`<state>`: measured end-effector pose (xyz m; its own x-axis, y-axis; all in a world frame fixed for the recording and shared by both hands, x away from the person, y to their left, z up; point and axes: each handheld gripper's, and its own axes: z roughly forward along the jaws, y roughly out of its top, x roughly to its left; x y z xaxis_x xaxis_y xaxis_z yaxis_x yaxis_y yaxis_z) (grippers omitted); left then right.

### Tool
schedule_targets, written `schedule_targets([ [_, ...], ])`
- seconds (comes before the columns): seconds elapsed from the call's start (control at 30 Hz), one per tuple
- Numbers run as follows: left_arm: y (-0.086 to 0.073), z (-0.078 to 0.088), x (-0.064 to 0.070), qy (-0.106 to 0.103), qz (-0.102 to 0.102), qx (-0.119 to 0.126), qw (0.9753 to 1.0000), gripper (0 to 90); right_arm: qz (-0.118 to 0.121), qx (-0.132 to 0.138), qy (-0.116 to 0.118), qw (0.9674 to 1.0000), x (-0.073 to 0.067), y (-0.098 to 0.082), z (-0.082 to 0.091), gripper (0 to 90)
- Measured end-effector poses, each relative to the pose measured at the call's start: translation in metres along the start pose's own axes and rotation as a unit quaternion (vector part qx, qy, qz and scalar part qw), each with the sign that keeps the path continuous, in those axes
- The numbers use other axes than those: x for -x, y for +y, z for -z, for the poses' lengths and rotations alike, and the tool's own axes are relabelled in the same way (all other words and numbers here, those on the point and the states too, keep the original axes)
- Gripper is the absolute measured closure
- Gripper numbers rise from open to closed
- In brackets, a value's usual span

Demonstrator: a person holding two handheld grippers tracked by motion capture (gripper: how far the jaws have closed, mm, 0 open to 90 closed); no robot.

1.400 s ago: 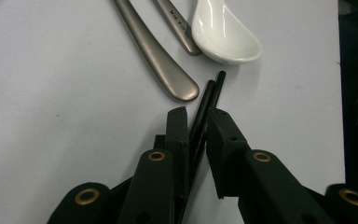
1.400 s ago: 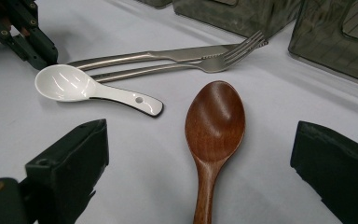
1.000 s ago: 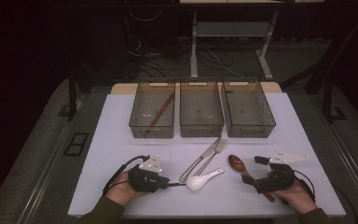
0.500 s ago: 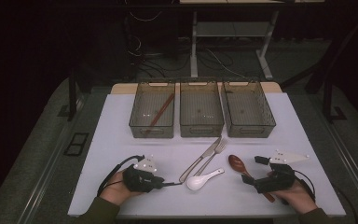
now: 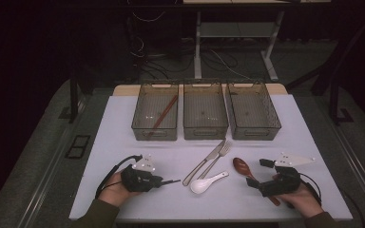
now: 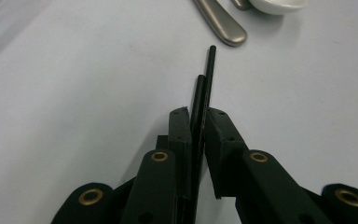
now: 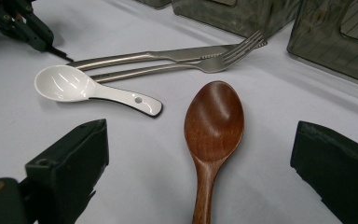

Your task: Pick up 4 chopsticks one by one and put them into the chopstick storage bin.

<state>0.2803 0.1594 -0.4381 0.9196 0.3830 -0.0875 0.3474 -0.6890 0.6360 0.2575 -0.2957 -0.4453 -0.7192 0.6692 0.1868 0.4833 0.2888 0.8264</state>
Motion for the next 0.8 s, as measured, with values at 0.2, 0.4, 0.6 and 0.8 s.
schedule_targets([
  [0.2, 0.002, -0.003, -0.008, 0.012, 0.007, 0.005, 0.9999, 79.7, 0.000, -0.001, 0.000, 1.0000, 0.000, 0.000, 0.000, 4.0],
  [0.4, 0.008, -0.007, -0.015, 0.023, 0.012, 0.009, 0.9996, 79.7, 0.000, -0.003, 0.000, 1.0000, 0.000, 0.000, -0.001, 4.0],
  [0.6, 0.010, -0.009, -0.016, 0.024, 0.024, 0.020, 0.9992, 77.8, 0.000, -0.003, 0.000, 1.0000, 0.000, 0.000, -0.001, 4.1],
  [0.8, 0.016, -0.006, -0.017, 0.021, 0.033, 0.045, 0.9982, 73.2, -0.001, -0.003, 0.000, 1.0000, 0.000, 0.000, -0.002, 4.1],
])
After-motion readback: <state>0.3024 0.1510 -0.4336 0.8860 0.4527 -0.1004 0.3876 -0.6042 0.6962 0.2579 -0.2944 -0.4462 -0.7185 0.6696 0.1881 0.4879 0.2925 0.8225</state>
